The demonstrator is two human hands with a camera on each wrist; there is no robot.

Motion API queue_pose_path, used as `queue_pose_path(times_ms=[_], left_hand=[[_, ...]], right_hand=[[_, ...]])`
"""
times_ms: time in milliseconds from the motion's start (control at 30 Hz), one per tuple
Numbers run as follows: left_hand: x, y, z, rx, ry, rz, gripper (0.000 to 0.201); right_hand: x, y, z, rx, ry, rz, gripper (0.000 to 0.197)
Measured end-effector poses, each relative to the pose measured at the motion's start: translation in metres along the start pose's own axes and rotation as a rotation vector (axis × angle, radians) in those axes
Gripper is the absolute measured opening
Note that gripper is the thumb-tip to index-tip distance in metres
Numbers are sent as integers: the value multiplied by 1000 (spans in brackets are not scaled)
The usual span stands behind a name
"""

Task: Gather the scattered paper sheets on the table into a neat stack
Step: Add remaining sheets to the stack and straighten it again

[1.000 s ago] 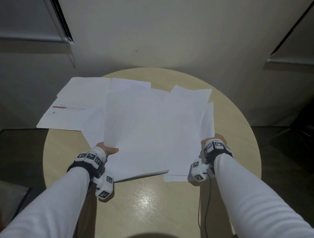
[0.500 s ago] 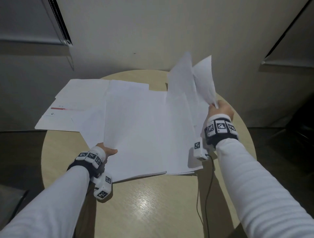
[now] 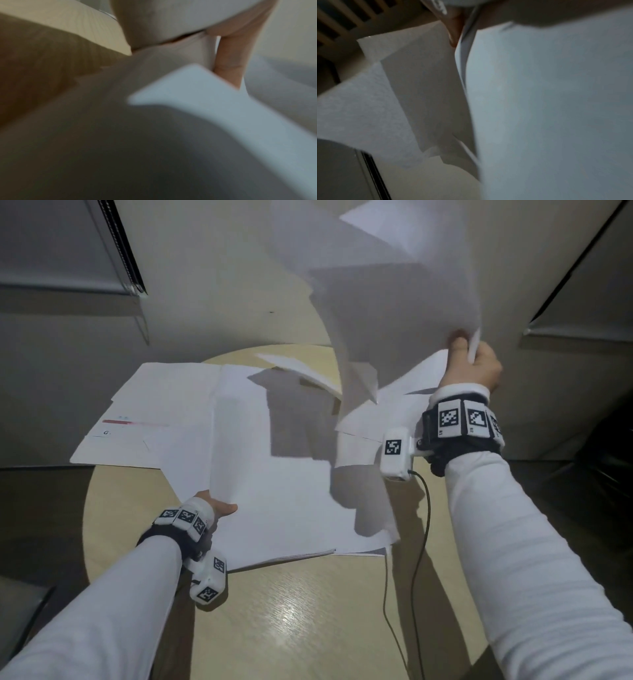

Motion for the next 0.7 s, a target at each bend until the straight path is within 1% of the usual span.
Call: queue_pose_path(times_ms=[67,133,233,267,367,433,500,633,667,700], left_hand=[[0,1,1,-2,-9,-24,52],[0,1,2,0,-16,-25,53],[2,2,2,-9,-17,-7,53],[2,2,2,-16,-19,-5,53],[2,1,3,-24,-24,-1,54],[2,0,3,-23,-24,19,54],[1,0,3,-19,-20,39,54],[-3,0,13,-22,-20,20,60],[-2,0,9,-32,-27,0,62],[-2,0,9,-35,-27,-33,63]], right_hand=[[3,1,2,-6,112,35,40],[11,5,2,-66,224,16,29],[29,13,-7,-176,357,-85,43],[37,15,-13,-214,393,-114,44],[65,18,-38,-394,447,-201,45],[85,19,-60,-547,476,-315,48],[103,22,-79,-675,508,-421,46],[128,29,-113,-847,591,-627,43],[133,30,-120,-873,615,-664,45],[136,30,-125,-902,640,-647,48]])
Point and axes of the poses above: each hand's wrist, its own z-axis towards the middle knuckle, its own y-axis out of the palm, x = y × z, the point moved 3 cm from there along z, towards the middle knuckle, and after that the axes turned 5 degrees about z, right-handed, at the moved point
